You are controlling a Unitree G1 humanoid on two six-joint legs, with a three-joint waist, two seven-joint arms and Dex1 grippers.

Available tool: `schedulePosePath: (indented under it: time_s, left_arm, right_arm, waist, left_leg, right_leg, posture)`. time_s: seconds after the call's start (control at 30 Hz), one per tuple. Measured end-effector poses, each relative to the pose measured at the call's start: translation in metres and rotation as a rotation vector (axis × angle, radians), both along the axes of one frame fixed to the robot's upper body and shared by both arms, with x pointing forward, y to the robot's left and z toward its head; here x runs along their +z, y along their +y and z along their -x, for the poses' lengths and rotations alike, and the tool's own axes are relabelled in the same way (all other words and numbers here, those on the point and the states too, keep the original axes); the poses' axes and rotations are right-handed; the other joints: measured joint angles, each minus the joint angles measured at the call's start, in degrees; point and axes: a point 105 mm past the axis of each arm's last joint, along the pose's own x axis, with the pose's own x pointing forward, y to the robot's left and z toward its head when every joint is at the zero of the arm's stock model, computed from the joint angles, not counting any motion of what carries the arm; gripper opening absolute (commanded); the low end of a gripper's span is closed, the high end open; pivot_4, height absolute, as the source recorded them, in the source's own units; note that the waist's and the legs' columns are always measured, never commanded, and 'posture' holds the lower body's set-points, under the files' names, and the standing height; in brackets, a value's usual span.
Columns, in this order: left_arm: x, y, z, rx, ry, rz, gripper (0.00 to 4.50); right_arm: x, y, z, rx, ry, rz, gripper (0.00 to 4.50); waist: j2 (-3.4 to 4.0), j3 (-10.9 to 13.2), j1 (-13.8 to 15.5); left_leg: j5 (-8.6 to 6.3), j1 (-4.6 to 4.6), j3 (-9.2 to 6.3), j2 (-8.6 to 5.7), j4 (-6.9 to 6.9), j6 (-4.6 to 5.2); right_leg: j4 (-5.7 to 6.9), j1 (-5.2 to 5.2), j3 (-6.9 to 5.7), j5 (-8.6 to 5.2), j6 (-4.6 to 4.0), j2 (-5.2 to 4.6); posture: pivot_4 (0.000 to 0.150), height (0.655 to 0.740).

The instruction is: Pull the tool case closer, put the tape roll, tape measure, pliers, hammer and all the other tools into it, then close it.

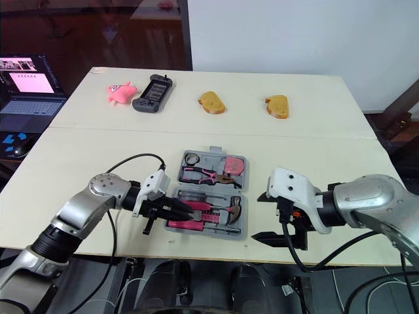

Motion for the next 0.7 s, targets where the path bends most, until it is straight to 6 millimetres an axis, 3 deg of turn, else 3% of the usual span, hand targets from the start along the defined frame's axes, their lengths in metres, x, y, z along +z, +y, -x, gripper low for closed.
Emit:
schedulePosePath:
  time_s: [0.23,0.7]
  left_arm:
    - [-0.027,0.001,-0.01,0.02,-0.079,-0.076,0.02]
    - [-0.046,-0.001,0.002,-0.003,0.014,-0.054,0.02]
  right_arm:
    - [0.003,-0.003,-0.003,0.003,-0.019,0.02,4.5]
    - [0.003,-0.004,-0.004,-0.009,-0.018,0.03,4.5]
  waist:
    - [0.0,0.0,-0.13]
    - [0.01,-0.01,-0.17]
  left_leg:
    - [-0.01,0.0,0.02,0.04,-0.03,0.01]
    - [-0.02,0.0,0.04,0.1,-0.03,0.02]
  right_leg:
    - [0.0,-0.04,0.0,0.01,0.0,0.0]
    - [0.01,-0.06,0.0,0.01,0.0,-0.01]
  posture:
    - [0.15,0.7188]
    - [0.15,0.7188]
